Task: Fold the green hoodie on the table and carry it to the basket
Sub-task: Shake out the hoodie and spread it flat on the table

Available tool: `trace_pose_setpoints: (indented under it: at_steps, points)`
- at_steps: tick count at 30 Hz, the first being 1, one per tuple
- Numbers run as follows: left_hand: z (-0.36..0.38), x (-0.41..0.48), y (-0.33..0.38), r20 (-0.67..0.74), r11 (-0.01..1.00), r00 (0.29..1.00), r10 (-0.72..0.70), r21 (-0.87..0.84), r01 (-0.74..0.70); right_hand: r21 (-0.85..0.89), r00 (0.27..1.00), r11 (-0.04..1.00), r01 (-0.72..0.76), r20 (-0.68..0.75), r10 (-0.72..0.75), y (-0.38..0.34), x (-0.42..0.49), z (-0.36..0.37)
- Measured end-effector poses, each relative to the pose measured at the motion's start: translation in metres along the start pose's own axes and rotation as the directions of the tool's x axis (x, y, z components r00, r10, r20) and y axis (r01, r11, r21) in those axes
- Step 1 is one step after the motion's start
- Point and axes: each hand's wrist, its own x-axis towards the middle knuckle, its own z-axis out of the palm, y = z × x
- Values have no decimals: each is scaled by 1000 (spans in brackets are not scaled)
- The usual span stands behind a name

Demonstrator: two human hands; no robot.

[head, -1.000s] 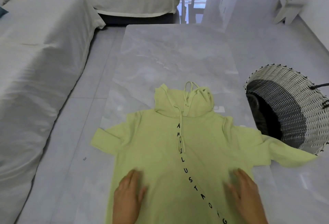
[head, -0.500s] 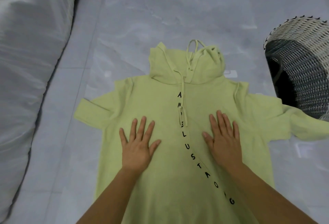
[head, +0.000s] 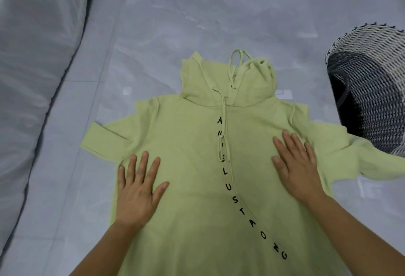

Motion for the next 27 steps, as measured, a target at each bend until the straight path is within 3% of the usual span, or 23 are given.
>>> trace_pose_setpoints:
  at_steps: [3, 7, 10, 14, 18, 20, 22, 24, 25, 27]
  points:
    - [-10, 6, 6, -50, 997, 999, 17, -69, -20, 206, 993, 977, -64, -85, 83, 10, 4, -13]
    - [-22, 49, 17, -109, 991, 988, 109, -72, -117, 231, 945, 946, -225, -184, 270, 44, 30, -26]
    - [-29, 83, 17, -112, 994, 992, 57, -82, -66, 78, 921, 938, -336, -180, 345, 59, 55, -36]
    - [-31, 103, 9, -55, 997, 996, 71, -13, -72, -152, 938, 926, -344, -102, 332, 72, 75, -49]
    - [-35, 105, 0, 16, 1000, 1000, -10, 2, 10, -225, 780, 748, -624, -116, 615, 118, 73, -67]
    - [-40, 107, 4, 8, 1000, 1000, -18, -16, 18, -256, 818, 779, -572, -101, 567, 109, 75, -69]
    - [-46, 114, 16, -55, 996, 998, 10, -88, -15, -176, 912, 895, -410, -80, 402, 83, 89, -69]
    - [-54, 130, 30, -126, 969, 992, 15, -243, -46, 56, 975, 977, -207, -70, 210, 45, 113, -67]
    - [-59, 140, 37, -153, 944, 988, -11, -326, -40, 217, 983, 963, -160, -59, 176, 24, 129, -68]
    - [-66, 162, 54, -139, 867, 986, -91, -497, 10, 490, 969, 842, -226, 25, 246, -12, 158, -65]
